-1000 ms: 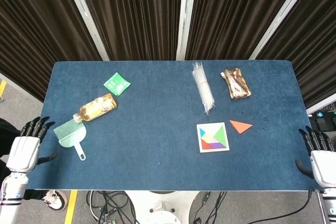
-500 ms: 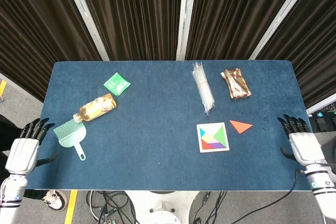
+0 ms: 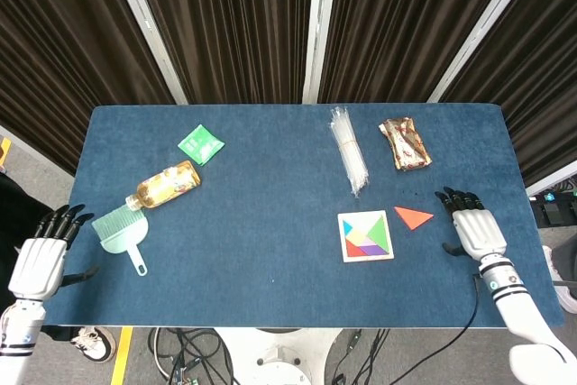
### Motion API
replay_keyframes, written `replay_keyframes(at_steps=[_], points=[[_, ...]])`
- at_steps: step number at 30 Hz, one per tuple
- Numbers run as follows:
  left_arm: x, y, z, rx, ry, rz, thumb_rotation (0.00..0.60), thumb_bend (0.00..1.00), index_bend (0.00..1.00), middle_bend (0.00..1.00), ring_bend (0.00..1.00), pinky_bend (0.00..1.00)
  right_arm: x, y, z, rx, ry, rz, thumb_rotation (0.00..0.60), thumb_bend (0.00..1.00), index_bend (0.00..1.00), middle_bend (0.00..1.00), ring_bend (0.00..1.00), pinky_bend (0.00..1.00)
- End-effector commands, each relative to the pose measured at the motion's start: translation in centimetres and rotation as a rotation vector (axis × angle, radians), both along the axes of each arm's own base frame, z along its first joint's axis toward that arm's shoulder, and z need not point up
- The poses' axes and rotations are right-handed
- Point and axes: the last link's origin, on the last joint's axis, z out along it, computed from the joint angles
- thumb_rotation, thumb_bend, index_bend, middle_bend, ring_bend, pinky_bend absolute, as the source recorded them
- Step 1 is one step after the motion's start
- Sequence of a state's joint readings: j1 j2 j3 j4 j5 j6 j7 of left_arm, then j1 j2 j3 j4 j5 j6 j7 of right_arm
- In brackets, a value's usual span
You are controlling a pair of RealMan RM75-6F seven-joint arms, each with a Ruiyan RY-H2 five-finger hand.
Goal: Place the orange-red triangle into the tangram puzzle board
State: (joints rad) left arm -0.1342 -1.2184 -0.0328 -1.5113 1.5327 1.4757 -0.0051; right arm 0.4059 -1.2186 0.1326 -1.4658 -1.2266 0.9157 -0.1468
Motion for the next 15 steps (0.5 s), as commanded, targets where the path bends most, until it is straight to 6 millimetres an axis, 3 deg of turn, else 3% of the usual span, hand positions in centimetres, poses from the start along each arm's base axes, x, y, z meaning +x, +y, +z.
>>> replay_keyframes(at_steps=[1, 10, 15], points=[[-0.1, 0.0, 0.0, -0.002, -0.001, 0.005, 0.600, 0.00, 0.19, 0.10, 0.05, 0.14, 0.4, -0.4, -1.0, 0.021, -0.004, -0.012, 0.600, 0.11, 0.05, 0.00, 0.00, 0.00], [-0.7, 0.1, -0.2, -0.011, -0.012, 0.019, 0.600, 0.00, 0.19, 0.10, 0.05, 0.14, 1.6, -1.4, -2.6, 0.014, -0.014, 0.001, 0.600, 0.10, 0.19, 0.00, 0.00, 0.00], [-1.0, 0.1, -0.2, -0.011, -0.018, 0.025, 0.600, 0.00, 0.19, 0.10, 0.05, 0.14, 2.0, -2.1, -3.0, 0.020, -0.013, -0.006, 0.600, 0.10, 0.21, 0.00, 0.00, 0.00]])
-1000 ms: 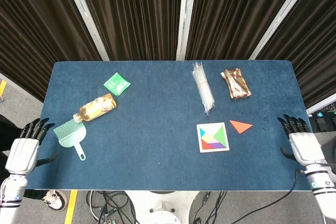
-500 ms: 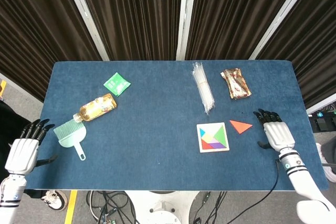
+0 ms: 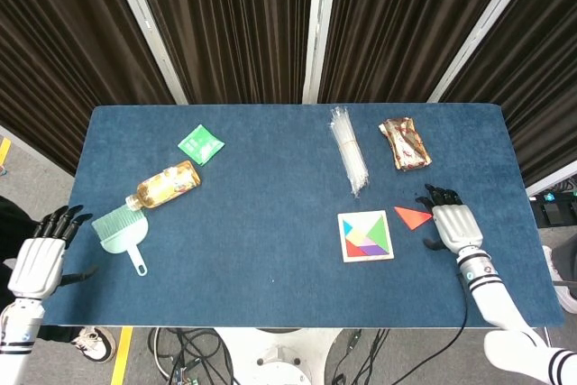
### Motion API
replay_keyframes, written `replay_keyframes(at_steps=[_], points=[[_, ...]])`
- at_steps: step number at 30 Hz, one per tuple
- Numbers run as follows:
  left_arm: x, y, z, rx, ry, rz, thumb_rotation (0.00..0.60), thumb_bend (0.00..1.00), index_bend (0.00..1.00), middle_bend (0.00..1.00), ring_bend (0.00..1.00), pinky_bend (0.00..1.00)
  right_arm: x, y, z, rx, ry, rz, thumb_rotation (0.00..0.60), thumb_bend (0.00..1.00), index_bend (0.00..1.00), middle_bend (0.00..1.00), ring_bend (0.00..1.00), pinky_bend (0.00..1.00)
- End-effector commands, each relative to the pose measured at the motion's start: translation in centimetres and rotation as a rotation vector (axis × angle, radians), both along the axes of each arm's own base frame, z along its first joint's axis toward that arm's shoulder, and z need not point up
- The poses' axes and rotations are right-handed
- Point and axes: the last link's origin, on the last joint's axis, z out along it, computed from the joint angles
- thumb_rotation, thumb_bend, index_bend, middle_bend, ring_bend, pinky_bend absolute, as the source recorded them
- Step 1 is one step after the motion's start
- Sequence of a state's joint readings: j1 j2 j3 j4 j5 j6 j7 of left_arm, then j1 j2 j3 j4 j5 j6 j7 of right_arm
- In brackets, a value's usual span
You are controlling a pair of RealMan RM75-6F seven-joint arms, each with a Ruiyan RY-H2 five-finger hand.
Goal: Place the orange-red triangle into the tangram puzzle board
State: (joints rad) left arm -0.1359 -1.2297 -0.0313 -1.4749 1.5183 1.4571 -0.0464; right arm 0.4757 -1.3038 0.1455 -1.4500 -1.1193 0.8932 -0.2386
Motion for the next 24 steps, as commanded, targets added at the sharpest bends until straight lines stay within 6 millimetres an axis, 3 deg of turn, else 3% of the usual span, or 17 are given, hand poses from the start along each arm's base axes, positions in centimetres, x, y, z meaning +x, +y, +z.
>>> replay_keyframes(at_steps=[1, 24], points=[[-0.2, -0.1, 0.0, -0.001, -0.002, 0.004, 0.600, 0.00, 0.19, 0.10, 0.05, 0.14, 0.1, -0.4, -0.2, 0.004, 0.003, -0.008, 0.600, 0.10, 0.21, 0.00, 0.00, 0.00], [-1.1, -0.5, 0.2, -0.009, -0.010, 0.017, 0.600, 0.00, 0.19, 0.10, 0.05, 0.14, 0.8, -2.1, -1.7, 0.042, 0.028, -0.071, 0.600, 0.15, 0.34, 0.00, 0.00, 0.00]])
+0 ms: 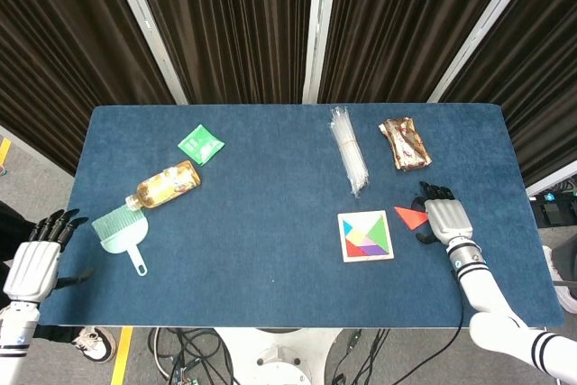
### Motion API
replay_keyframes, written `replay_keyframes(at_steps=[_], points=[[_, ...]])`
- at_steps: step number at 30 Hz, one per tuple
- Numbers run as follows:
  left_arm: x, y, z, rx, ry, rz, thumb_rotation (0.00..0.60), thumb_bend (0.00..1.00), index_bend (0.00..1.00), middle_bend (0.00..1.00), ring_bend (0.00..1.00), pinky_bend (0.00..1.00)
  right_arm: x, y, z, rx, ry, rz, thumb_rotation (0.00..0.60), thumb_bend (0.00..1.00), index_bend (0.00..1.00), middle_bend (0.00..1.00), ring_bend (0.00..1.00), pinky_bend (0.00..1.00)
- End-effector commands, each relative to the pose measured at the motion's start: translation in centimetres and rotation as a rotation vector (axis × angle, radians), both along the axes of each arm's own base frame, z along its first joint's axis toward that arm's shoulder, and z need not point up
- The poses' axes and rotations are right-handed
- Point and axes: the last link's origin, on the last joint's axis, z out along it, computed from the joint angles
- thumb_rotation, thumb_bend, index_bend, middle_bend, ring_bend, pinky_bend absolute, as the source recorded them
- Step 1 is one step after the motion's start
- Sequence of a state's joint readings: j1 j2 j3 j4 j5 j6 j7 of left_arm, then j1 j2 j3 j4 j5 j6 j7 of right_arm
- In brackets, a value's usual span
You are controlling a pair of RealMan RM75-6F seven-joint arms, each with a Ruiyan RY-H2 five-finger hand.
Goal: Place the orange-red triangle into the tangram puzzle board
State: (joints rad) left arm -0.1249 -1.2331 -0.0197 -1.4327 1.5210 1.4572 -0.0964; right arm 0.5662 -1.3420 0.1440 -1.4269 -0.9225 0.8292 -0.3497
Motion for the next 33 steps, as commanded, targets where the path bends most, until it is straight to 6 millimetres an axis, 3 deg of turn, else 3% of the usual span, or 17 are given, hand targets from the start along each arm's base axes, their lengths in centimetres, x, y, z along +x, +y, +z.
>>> replay_keyframes(at_steps=[1, 18, 23, 33], points=[[-0.1, -0.1, 0.0, 0.000, 0.000, 0.002, 0.600, 0.00, 0.19, 0.10, 0.05, 0.14, 0.2, -0.1, -0.2, 0.006, 0.003, -0.003, 0.600, 0.15, 0.34, 0.00, 0.00, 0.00], [-0.3, -0.1, 0.0, -0.003, -0.001, 0.007, 0.600, 0.00, 0.19, 0.10, 0.05, 0.14, 0.9, -0.7, -0.8, 0.034, -0.003, 0.003, 0.600, 0.18, 0.37, 0.00, 0.00, 0.00], [-0.4, -0.1, 0.0, -0.005, -0.003, 0.008, 0.600, 0.00, 0.19, 0.10, 0.05, 0.14, 0.9, -0.7, -0.8, 0.033, -0.010, 0.010, 0.600, 0.19, 0.43, 0.00, 0.00, 0.00], [-0.2, 0.0, 0.0, -0.002, -0.003, 0.005, 0.600, 0.00, 0.19, 0.10, 0.05, 0.14, 1.9, -0.6, 0.5, 0.011, -0.040, 0.059, 0.600, 0.23, 0.45, 0.00, 0.00, 0.00]])
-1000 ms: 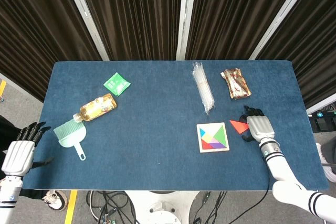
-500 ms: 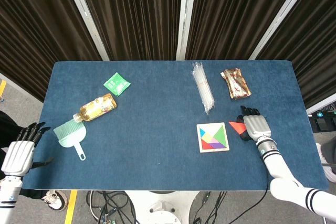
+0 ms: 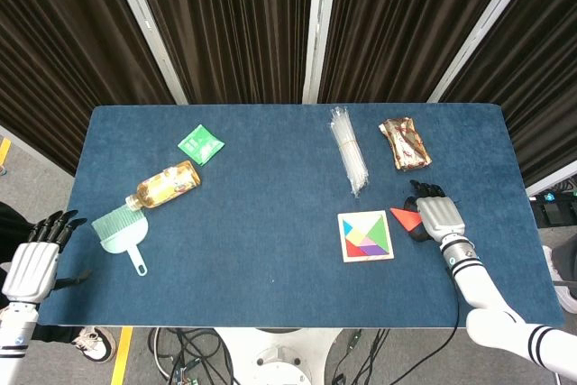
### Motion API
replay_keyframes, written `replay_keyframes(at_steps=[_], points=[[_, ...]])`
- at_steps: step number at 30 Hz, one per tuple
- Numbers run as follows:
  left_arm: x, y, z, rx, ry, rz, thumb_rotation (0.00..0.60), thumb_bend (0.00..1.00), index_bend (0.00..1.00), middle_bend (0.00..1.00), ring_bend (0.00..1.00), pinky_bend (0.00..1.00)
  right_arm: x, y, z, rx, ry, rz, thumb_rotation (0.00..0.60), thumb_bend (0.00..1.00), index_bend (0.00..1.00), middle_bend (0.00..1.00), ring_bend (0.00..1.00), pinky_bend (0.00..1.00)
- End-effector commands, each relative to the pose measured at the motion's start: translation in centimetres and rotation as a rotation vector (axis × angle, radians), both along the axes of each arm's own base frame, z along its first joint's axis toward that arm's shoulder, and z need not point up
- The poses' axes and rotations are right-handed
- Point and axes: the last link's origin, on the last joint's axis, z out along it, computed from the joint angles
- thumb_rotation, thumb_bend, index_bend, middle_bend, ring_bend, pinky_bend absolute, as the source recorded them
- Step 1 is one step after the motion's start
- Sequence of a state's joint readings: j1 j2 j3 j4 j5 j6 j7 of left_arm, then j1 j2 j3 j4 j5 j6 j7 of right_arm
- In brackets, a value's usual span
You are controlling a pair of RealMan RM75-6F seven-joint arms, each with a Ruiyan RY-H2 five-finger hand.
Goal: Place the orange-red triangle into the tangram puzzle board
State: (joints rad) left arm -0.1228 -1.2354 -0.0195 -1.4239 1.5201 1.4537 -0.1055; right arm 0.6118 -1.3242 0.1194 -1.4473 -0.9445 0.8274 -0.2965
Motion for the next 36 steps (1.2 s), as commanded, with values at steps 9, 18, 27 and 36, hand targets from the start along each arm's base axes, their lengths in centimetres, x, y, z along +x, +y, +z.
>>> replay_keyframes(at_steps=[9, 18, 27, 36], points=[[0.0, 0.0, 0.0, 0.004, -0.002, 0.000, 0.600, 0.00, 0.19, 0.10, 0.05, 0.14, 3.2, 0.0, 0.5, 0.043, -0.038, 0.142, 0.600, 0.23, 0.46, 0.00, 0.00, 0.00], [-0.2, -0.1, 0.2, 0.008, -0.002, 0.006, 0.600, 0.00, 0.19, 0.10, 0.05, 0.14, 5.2, -0.2, -1.5, 0.097, -0.036, 0.216, 0.600, 0.23, 0.46, 0.00, 0.00, 0.00], [-0.6, -0.2, 0.3, 0.011, -0.007, 0.014, 0.600, 0.00, 0.19, 0.10, 0.05, 0.14, 6.1, -0.3, -3.1, 0.134, -0.024, 0.241, 0.600, 0.23, 0.46, 0.00, 0.00, 0.00], [-0.7, -0.2, 0.3, 0.011, -0.010, 0.018, 0.600, 0.00, 0.19, 0.10, 0.05, 0.14, 6.6, -0.4, -3.8, 0.143, -0.015, 0.248, 0.600, 0.23, 0.46, 0.00, 0.00, 0.00]])
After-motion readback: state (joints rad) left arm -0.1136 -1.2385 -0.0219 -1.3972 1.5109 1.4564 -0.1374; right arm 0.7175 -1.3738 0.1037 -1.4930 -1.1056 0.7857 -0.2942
